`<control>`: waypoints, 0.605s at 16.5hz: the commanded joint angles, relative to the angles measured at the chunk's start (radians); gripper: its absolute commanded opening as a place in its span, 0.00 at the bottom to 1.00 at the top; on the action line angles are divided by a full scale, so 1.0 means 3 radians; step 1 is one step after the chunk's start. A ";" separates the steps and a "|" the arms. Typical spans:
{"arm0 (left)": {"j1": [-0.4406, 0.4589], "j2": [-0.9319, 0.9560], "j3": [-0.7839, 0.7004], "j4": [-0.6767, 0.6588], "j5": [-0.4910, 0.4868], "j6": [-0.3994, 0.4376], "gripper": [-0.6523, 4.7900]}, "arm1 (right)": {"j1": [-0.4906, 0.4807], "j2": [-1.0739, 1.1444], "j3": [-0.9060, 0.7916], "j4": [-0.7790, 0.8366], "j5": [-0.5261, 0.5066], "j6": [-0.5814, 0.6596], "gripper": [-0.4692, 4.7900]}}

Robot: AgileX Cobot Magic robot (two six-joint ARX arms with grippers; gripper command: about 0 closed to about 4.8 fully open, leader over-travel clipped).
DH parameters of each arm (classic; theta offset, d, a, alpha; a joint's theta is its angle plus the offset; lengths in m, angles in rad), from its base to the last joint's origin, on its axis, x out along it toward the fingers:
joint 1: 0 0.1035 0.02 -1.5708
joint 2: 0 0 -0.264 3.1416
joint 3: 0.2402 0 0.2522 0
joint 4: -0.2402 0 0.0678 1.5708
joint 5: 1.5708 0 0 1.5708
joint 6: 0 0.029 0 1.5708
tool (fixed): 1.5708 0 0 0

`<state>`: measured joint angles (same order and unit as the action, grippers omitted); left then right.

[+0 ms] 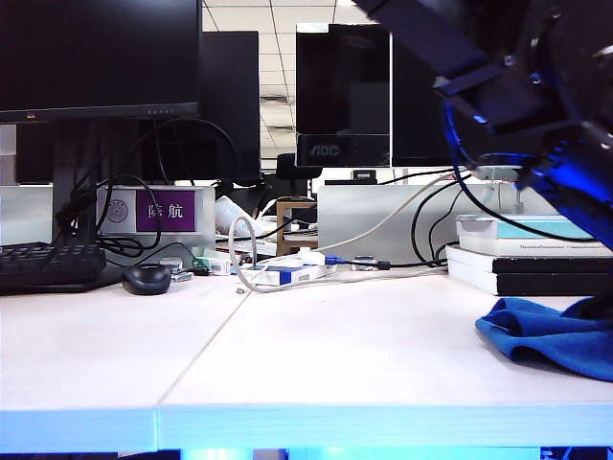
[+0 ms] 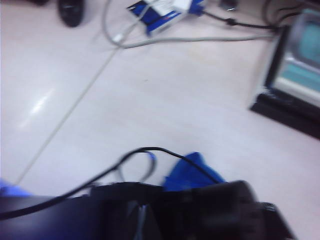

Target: Wipe the table from left to right using the rag.

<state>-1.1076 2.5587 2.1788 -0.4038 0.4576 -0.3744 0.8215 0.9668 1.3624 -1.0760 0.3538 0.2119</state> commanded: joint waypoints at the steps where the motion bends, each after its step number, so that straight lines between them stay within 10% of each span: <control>1: 0.0005 -0.0103 -0.0025 -0.0179 -0.0088 0.0004 0.72 | 0.0001 -0.0079 0.0015 -0.0062 0.0223 0.0005 0.09; 10: 0.0102 -0.0580 -0.0025 -0.0287 -0.0076 0.0006 0.73 | -0.0009 -0.0408 0.0015 -0.0065 0.0572 0.0172 0.09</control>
<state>-1.0790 2.4046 2.1693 -0.4831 0.4339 -0.3748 0.8200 0.8452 1.3628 -1.1152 0.5175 0.2558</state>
